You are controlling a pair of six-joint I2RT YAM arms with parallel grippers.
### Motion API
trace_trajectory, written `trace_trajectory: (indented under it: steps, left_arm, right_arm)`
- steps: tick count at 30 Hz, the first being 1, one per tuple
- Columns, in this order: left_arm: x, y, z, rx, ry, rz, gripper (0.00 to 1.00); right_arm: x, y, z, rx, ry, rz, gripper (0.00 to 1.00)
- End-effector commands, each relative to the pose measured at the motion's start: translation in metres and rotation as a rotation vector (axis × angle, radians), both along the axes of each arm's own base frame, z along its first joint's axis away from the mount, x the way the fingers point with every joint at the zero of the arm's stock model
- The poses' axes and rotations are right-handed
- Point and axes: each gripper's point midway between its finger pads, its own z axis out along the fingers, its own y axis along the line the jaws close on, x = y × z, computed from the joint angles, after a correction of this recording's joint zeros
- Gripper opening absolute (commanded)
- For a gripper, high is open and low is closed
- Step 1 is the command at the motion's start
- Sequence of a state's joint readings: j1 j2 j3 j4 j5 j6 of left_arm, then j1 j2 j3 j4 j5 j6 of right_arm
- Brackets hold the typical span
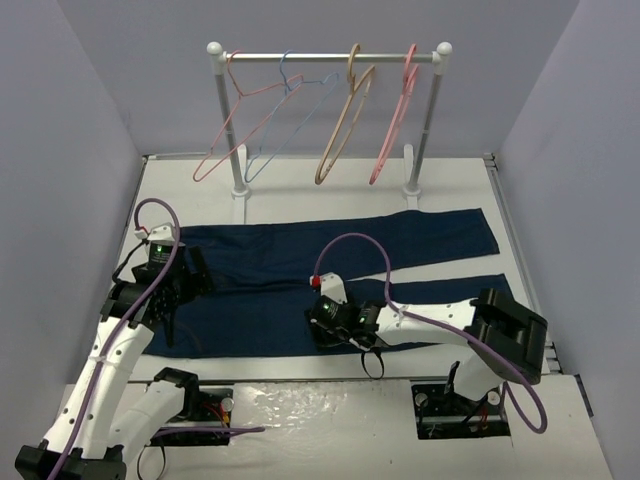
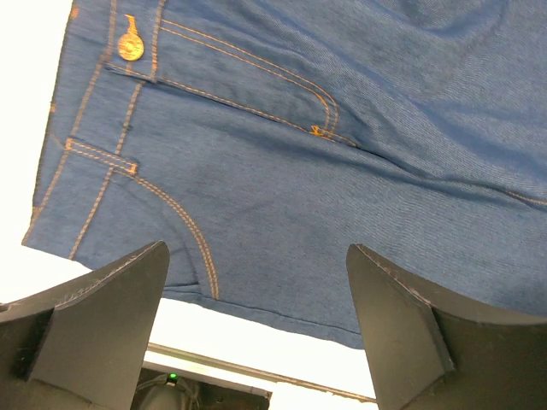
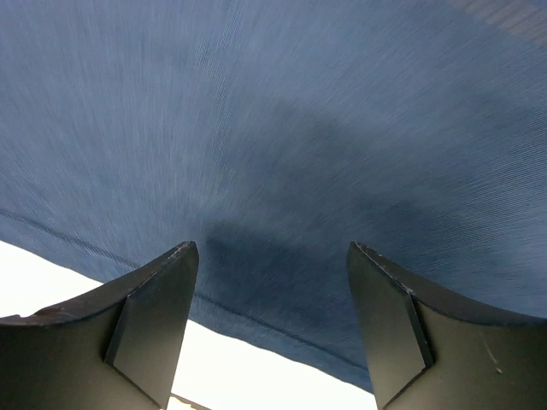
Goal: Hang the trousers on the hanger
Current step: Flatten out the trousers at the center of the board.
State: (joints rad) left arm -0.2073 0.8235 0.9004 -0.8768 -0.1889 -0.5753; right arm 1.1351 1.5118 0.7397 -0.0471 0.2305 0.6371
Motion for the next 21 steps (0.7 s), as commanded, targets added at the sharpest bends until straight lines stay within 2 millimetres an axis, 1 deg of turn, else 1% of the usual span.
trace_trajectory:
  steps: [1, 4, 7, 9, 11, 12, 13, 14, 15, 18, 21]
  left_arm:
    - [0.003, 0.010, 0.019, 0.038, -0.022, 0.036, 0.82]
    - [0.001, 0.009, 0.016, 0.016, -0.016, 0.066, 0.82]
    - [-0.002, 0.007, 0.008, -0.009, 0.001, 0.086, 0.82]
    - [-0.003, 0.004, 0.003, -0.032, 0.007, 0.106, 0.82]
    - [-0.001, 0.003, 0.000, -0.045, 0.006, 0.112, 0.83]
    - [0.001, 0.002, -0.002, -0.045, 0.006, 0.112, 0.82]
    - [0.002, 0.003, -0.003, -0.043, 0.002, 0.112, 0.82]
    - [0.005, 0.004, -0.005, -0.031, 0.006, 0.114, 0.83]
    - [0.010, 0.004, -0.006, -0.024, 0.008, 0.117, 0.82]
    - [0.025, 0.005, -0.007, -0.003, 0.001, 0.109, 0.82]
    - [0.044, 0.011, -0.008, 0.009, -0.015, 0.125, 0.82]
  right_arm:
    - [-0.025, 0.002, -0.019, -0.031, -0.007, 0.028, 0.68]
    - [-0.048, -0.002, -0.029, -0.035, 0.034, 0.042, 0.68]
    - [-0.067, -0.005, -0.029, -0.042, 0.061, 0.073, 0.68]
    - [-0.073, -0.004, -0.022, -0.035, 0.068, 0.090, 0.68]
    - [-0.072, -0.003, -0.006, -0.027, 0.044, 0.099, 0.69]
    - [-0.065, -0.002, 0.003, -0.023, 0.008, 0.092, 0.69]
    - [-0.062, 0.001, 0.012, -0.011, -0.005, 0.100, 0.69]
    - [-0.051, 0.003, 0.024, -0.004, -0.047, 0.083, 0.70]
    - [-0.041, 0.009, 0.044, 0.018, -0.078, 0.079, 0.70]
    - [0.011, 0.001, 0.080, 0.072, -0.140, -0.043, 0.70]
    - [0.059, -0.019, 0.113, 0.105, -0.209, -0.148, 0.70]
